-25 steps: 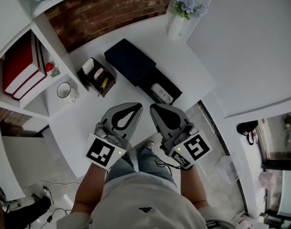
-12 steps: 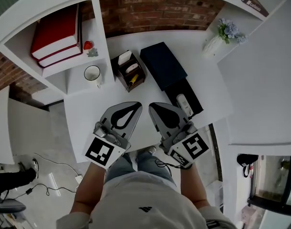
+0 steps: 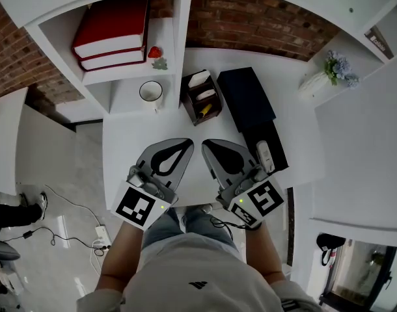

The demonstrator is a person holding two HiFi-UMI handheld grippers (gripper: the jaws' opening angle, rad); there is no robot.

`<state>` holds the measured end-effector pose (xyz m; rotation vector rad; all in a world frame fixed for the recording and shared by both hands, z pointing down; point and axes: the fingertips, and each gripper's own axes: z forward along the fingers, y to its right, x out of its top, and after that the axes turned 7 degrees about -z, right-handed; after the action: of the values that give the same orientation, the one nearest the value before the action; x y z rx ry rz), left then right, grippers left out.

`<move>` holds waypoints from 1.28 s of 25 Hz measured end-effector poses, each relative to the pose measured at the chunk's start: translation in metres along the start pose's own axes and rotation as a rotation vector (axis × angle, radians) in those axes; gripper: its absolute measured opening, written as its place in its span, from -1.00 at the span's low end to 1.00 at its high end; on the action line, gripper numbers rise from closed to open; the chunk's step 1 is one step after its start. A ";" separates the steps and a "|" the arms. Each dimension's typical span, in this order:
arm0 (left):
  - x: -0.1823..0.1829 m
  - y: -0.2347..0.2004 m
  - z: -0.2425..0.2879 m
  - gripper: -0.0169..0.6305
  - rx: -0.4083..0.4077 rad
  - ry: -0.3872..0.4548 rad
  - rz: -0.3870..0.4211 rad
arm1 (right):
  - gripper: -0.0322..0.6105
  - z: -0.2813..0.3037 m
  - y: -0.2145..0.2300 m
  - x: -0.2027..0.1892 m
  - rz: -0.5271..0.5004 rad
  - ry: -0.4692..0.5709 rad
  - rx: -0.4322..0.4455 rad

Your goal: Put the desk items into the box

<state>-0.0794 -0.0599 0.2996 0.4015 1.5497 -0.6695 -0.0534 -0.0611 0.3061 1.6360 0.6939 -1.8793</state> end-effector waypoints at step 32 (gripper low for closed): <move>-0.007 -0.053 0.015 -0.91 0.060 -0.021 -0.041 | -0.74 0.056 0.046 -0.102 0.074 -0.262 -0.007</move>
<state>-0.1006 -0.1090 0.3157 0.4074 1.5241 -0.7511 -0.0503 -0.1259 0.4134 1.3583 0.5218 -1.9865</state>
